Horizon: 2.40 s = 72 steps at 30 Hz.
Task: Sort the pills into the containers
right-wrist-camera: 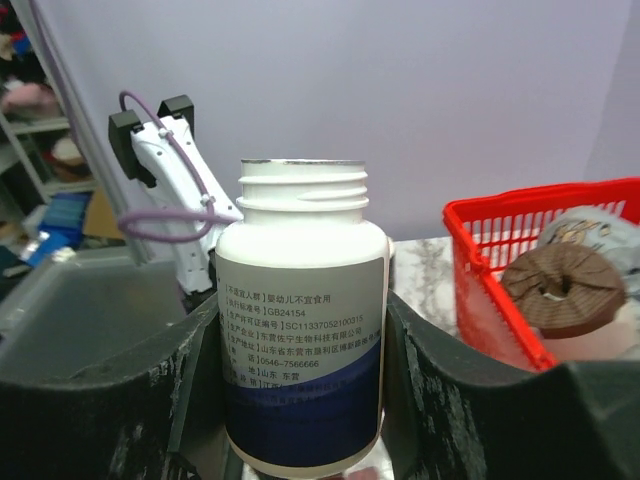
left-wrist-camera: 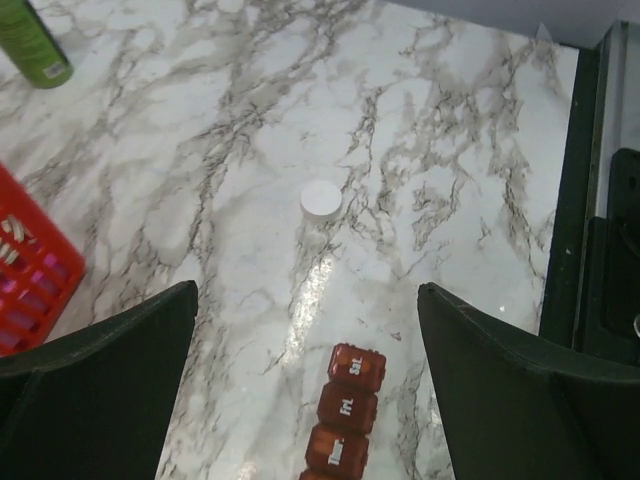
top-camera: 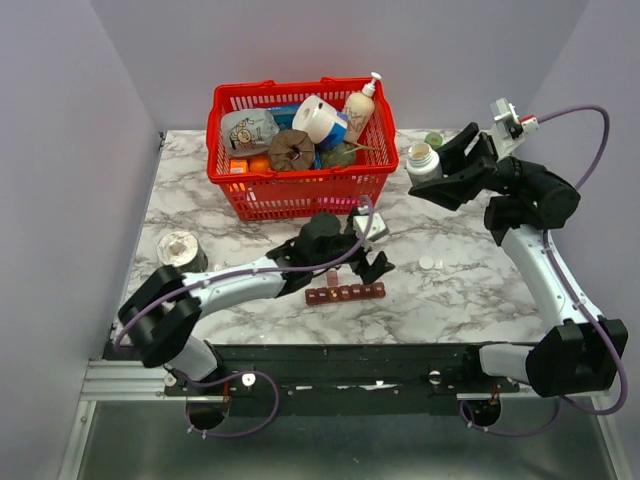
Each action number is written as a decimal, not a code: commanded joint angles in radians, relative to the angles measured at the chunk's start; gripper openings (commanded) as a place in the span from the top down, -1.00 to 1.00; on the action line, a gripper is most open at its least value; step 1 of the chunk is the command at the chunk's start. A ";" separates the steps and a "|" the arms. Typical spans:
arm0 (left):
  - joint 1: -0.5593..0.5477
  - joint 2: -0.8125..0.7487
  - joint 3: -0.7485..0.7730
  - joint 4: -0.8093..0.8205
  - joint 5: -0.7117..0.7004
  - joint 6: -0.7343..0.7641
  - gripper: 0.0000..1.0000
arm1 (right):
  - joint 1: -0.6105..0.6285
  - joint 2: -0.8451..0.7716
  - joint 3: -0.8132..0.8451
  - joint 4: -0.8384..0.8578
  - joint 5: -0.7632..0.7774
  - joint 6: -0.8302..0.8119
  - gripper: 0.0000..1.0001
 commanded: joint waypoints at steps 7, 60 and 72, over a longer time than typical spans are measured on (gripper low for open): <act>-0.062 0.461 0.402 -0.176 -0.076 -0.120 -0.86 | -0.125 -0.131 -0.014 -0.310 -0.020 -0.386 0.75; -0.216 1.117 1.367 -0.942 -0.511 -0.262 -0.39 | -0.176 -0.122 -0.035 -0.405 -0.032 -0.432 0.74; -0.216 1.098 1.314 -0.911 -0.518 -0.251 0.41 | -0.178 -0.123 -0.032 -0.438 -0.038 -0.458 0.74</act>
